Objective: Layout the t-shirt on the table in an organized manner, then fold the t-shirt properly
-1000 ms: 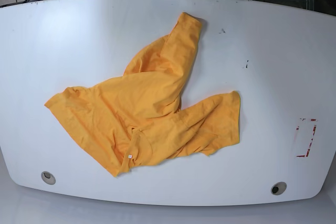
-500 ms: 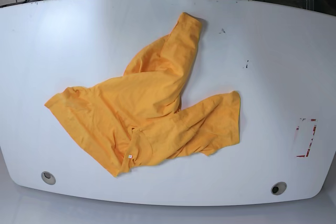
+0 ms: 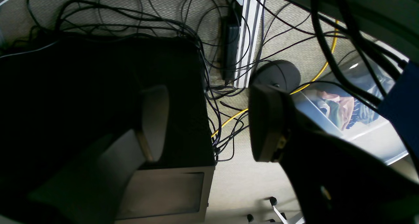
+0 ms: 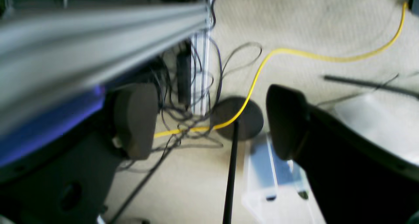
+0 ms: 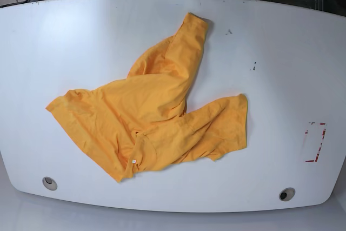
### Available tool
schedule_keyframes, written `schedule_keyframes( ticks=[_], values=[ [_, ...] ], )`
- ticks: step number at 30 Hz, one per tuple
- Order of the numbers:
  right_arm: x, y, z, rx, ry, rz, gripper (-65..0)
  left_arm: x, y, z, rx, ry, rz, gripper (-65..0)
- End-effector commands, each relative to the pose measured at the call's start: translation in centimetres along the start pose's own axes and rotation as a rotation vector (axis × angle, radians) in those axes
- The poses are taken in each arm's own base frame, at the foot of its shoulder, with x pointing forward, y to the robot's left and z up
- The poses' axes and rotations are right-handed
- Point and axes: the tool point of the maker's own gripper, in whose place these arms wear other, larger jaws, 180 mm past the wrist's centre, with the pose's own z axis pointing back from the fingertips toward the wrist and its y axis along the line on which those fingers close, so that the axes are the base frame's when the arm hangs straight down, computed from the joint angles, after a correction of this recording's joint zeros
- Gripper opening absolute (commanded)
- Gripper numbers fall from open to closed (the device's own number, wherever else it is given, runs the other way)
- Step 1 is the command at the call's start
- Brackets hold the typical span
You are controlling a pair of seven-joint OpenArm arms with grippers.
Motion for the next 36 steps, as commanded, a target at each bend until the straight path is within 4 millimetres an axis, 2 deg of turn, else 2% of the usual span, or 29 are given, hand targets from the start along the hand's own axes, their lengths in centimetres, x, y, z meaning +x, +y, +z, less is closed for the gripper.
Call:
schedule_keyframes(
  ticks=[1,9,18,26,36],
  values=[
    [-0.1,0.0,0.1,0.002,-0.004,0.003,-15.1,-0.6,0.2,0.1,0.000,0.007,0.003,-29.6],
    [-0.8,0.1,0.8,-0.002,-0.073,0.002,-15.1,-0.8,0.1,0.1,-0.001,0.003,0.008,-29.7],
    [-1.0,0.8,2.6,0.002,-0.145,0.024,-15.2,-0.7,1.1,1.1,0.023,-0.115,-0.020,-29.7],
    [-1.5,1.5,4.8,0.006,-0.200,0.044,-15.2,-0.2,1.8,3.5,0.052,-0.229,-0.069,-29.7],
    [-2.1,2.8,8.5,0.015,-0.263,0.070,-15.2,-0.3,2.8,8.1,0.078,-0.364,-0.036,-29.7]
  ],
)
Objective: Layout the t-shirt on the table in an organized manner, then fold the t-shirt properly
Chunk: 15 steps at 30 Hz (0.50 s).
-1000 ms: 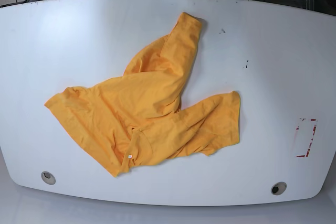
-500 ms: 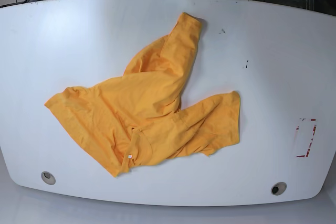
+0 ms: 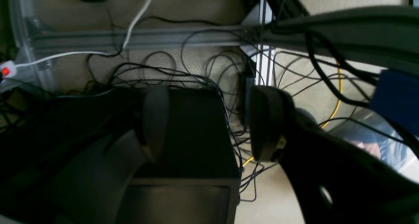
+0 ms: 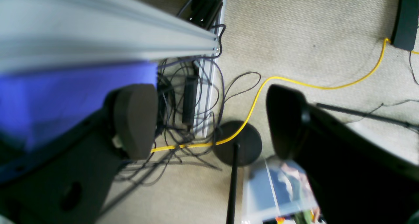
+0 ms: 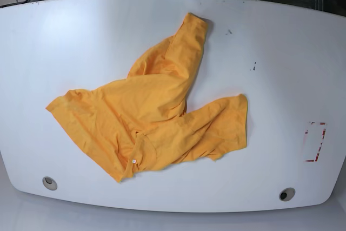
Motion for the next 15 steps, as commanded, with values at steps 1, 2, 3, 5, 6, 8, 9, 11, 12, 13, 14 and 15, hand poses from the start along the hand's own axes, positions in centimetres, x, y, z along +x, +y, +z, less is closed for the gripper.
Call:
schedule_keyframes(
  ticks=[1,2,3,5,6,8,9,11,12,13,14,15],
  values=[
    [0.1,0.3,1.2,0.003,-0.024,0.000,-15.2,0.1,0.5,1.6,0.008,-0.029,0.005,-29.7],
    [0.0,0.4,1.6,0.004,-0.027,0.002,-15.2,-0.1,0.5,2.1,0.009,-0.032,0.006,-29.7],
    [0.2,0.5,1.9,0.005,-0.034,0.005,-15.2,-0.1,0.6,2.9,0.010,-0.042,0.001,-29.7],
    [0.3,0.8,2.7,0.007,-0.044,0.009,-15.2,0.3,1.3,4.0,0.016,-0.062,-0.026,-29.7],
    [0.3,0.9,3.1,0.008,-0.049,0.010,-15.2,0.6,1.3,4.5,0.015,-0.072,-0.034,-29.7],
    [0.3,1.2,3.9,0.010,-0.056,0.014,-15.2,0.7,1.2,5.6,0.012,-0.084,-0.046,-29.7],
    [0.4,1.4,4.3,0.011,-0.061,0.016,-15.2,0.6,1.1,6.1,0.011,-0.087,-0.051,-29.7],
    [0.5,1.7,5.2,0.013,-0.070,0.020,-15.2,0.7,1.0,7.3,0.009,-0.098,-0.063,-29.7],
    [0.6,1.8,5.5,0.014,-0.074,0.021,-15.2,0.7,1.0,7.8,0.009,-0.101,-0.067,-29.7],
    [0.5,2.0,6.0,0.016,-0.076,0.022,-15.2,0.8,1.0,8.4,0.009,-0.108,-0.071,-29.7],
    [0.6,2.1,6.4,0.015,-0.079,0.023,-15.2,0.9,1.0,8.8,0.007,-0.110,-0.077,-29.7],
    [0.5,2.2,6.7,0.016,-0.080,0.024,-15.2,0.9,1.0,9.3,0.009,-0.115,-0.081,-29.7]
  ],
)
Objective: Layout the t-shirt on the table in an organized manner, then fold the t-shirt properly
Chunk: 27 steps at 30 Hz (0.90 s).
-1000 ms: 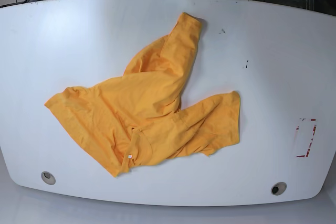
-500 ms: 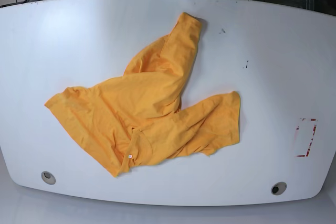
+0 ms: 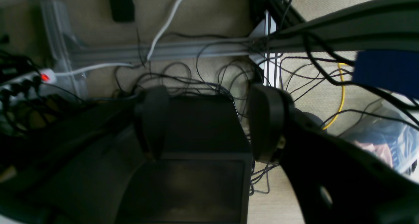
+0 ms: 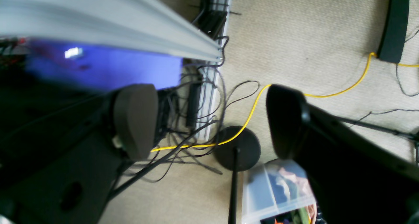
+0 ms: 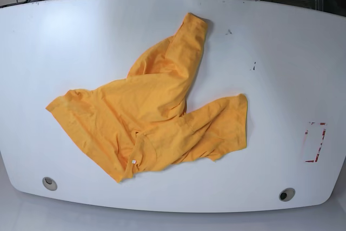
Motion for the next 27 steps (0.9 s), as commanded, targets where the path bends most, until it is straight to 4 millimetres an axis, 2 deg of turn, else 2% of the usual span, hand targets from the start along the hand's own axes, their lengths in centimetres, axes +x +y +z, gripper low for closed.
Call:
schedule_keyframes(
  ticks=[1,8,14,19,27],
  values=[
    [-0.1,0.5,1.7,0.006,-0.011,-0.001,-15.2,0.2,0.2,2.0,0.004,-0.019,-0.012,-29.7],
    [1.3,1.3,4.1,0.011,-0.047,0.012,-15.1,2.0,1.0,4.9,0.026,-0.063,-0.041,-29.4],
    [3.4,1.9,6.1,0.013,-0.097,0.028,-15.1,4.0,1.7,7.0,0.047,-0.107,-0.072,-29.2],
    [5.4,1.0,7.6,-0.029,-0.145,0.034,-15.1,6.0,2.6,8.2,0.068,-0.157,-0.055,-28.7],
    [8.2,-0.2,9.7,-0.087,-0.208,0.050,-15.1,9.5,3.4,9.6,0.069,-0.254,-0.007,-17.2]
  ],
)
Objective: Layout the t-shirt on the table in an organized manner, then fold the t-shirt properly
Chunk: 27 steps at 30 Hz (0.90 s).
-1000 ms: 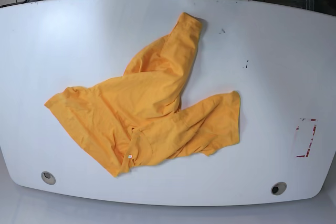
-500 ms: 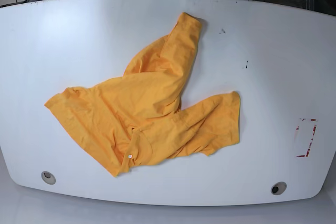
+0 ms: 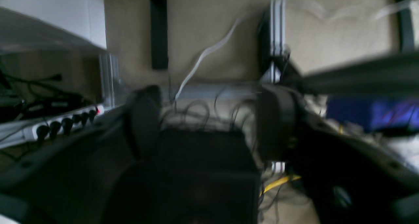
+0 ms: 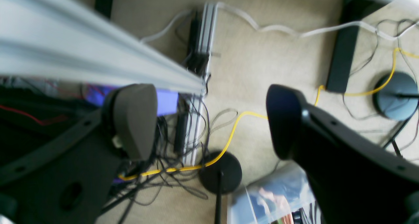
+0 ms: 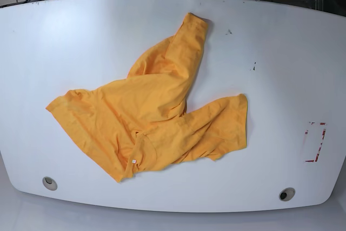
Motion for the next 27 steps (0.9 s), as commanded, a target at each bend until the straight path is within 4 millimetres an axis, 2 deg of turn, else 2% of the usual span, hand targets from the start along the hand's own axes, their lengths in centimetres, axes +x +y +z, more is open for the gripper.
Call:
schedule_keyframes(
  ticks=[1,6,12,17,27],
  values=[
    [1.0,0.0,0.9,0.001,-0.026,0.003,-15.1,1.4,0.1,0.6,-0.019,-0.036,-0.011,-16.4],
    [2.0,-0.2,0.9,-0.005,-0.052,0.013,-15.1,2.0,0.1,0.7,-0.042,-0.055,0.003,-16.2],
    [4.8,-1.0,0.8,-0.028,-0.123,0.041,-15.1,3.0,-0.1,0.7,-0.084,-0.084,0.028,-16.1],
    [7.3,-1.1,0.4,-0.030,-0.191,0.060,-15.1,5.2,-1.0,0.5,-0.131,-0.144,0.014,-16.4],
    [12.9,-1.9,-2.4,-0.038,-0.361,0.095,-14.9,10.4,-0.2,-0.4,-0.104,-0.291,-0.025,-16.2]
  ],
)
